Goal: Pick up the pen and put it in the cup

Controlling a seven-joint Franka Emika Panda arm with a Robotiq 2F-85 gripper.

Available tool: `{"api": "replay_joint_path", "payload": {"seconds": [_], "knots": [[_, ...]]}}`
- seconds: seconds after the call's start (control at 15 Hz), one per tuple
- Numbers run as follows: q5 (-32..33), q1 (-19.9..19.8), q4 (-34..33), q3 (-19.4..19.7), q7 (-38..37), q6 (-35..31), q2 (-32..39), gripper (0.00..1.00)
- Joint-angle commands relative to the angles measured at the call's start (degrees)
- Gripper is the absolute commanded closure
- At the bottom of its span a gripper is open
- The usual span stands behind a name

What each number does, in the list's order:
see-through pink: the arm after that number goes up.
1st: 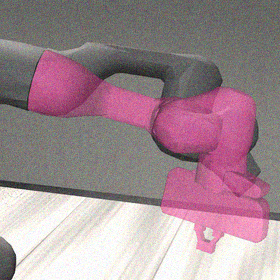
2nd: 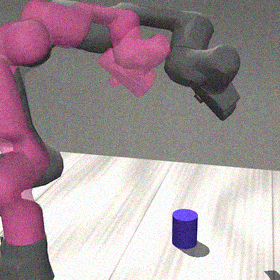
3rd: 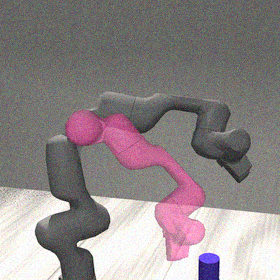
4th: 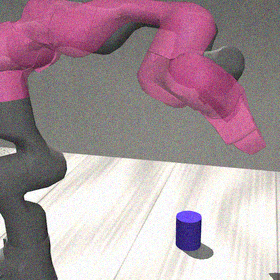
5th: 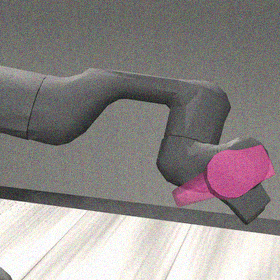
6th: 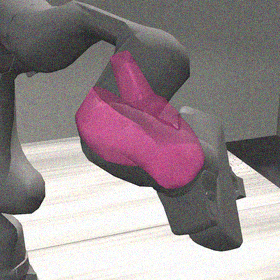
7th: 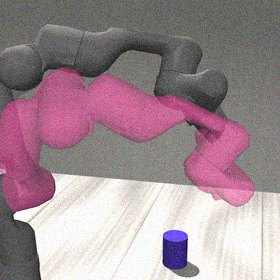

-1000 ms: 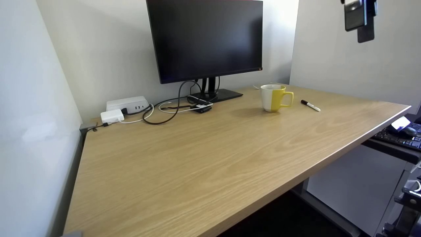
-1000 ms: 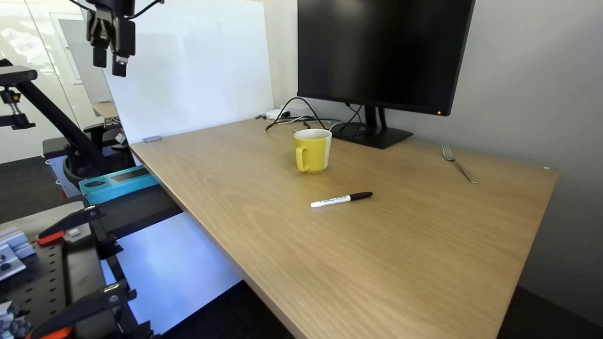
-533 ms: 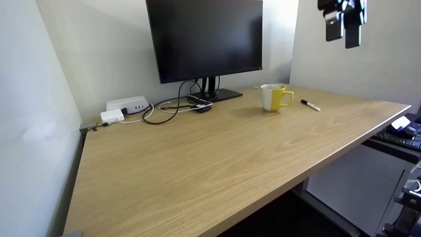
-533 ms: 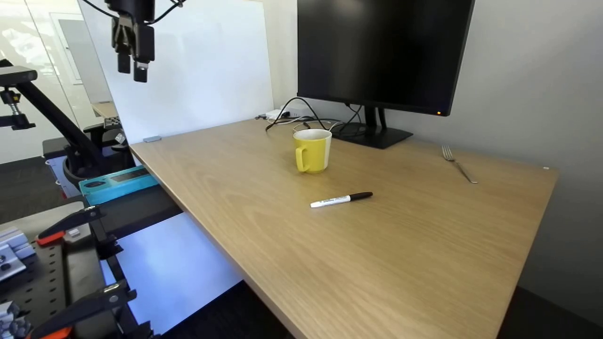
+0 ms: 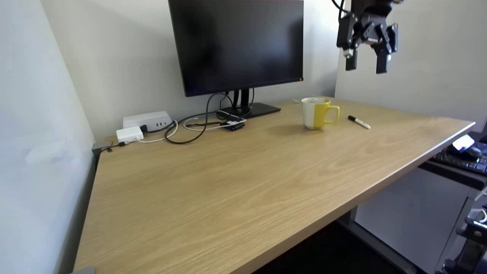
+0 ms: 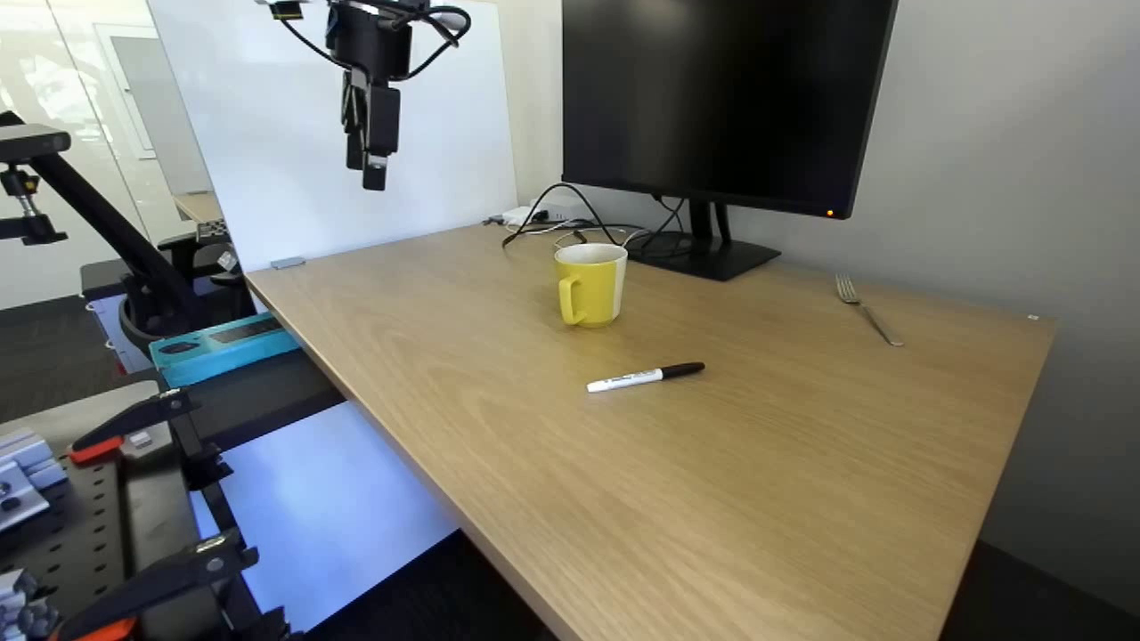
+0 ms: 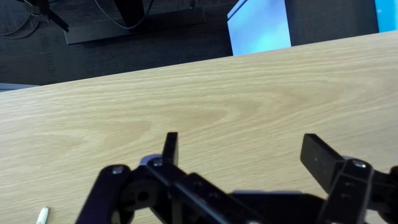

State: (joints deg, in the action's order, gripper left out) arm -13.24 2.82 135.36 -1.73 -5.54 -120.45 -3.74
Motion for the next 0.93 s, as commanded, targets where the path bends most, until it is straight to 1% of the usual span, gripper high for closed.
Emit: {"api": "replay_joint_path", "payload": {"seconds": [0.0,0.53,0.87], "knots": [[0.5,-1.6,-3.1,1.1,-2.8,-0.4,3.7,0.0],[0.0,-5.6,-5.9,5.7,-4.3,-2.8,11.1,0.0],[0.1,-7.1,-7.4,7.4,-5.2,-5.0,16.6,0.0]]}}
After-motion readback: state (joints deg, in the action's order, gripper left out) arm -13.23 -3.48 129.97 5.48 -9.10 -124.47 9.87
